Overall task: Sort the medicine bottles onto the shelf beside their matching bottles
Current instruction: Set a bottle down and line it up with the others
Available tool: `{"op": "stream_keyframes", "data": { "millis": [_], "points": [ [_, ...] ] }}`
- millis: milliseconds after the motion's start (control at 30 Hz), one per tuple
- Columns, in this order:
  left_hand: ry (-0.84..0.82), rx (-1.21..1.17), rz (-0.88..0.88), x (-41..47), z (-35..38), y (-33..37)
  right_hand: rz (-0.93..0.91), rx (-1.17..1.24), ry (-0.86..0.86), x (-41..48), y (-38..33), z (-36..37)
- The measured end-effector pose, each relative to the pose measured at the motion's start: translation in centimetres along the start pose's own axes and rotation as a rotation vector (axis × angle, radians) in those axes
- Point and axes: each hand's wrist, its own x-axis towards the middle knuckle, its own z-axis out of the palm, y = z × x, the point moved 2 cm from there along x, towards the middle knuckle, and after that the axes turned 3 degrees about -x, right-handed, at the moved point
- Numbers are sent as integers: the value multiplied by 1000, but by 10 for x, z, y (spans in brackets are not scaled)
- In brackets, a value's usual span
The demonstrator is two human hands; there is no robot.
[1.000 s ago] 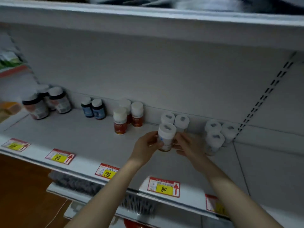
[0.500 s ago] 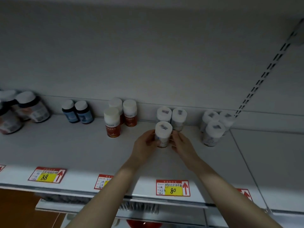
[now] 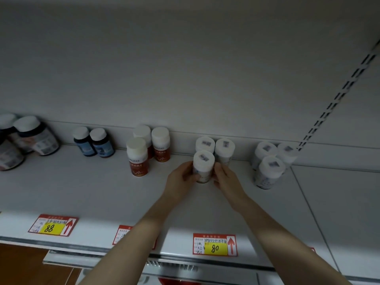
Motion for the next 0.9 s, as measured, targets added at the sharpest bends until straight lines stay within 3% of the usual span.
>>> {"op": "stream_keyframes", "data": {
  "millis": [333,500,667,900],
  "points": [
    [-9,67,-14,-13,-4,7,6,-30,41,-3,-2,-3],
    [109,89,-49,-36,-15,18,-14,0,126,-13,0,-6],
    [215,19,46,-57,-15,37,-38,72,206,-30,1,-11],
    [37,-69,88,-77,32,72,-40,187,336,-67,5,-42]
  ]
}}
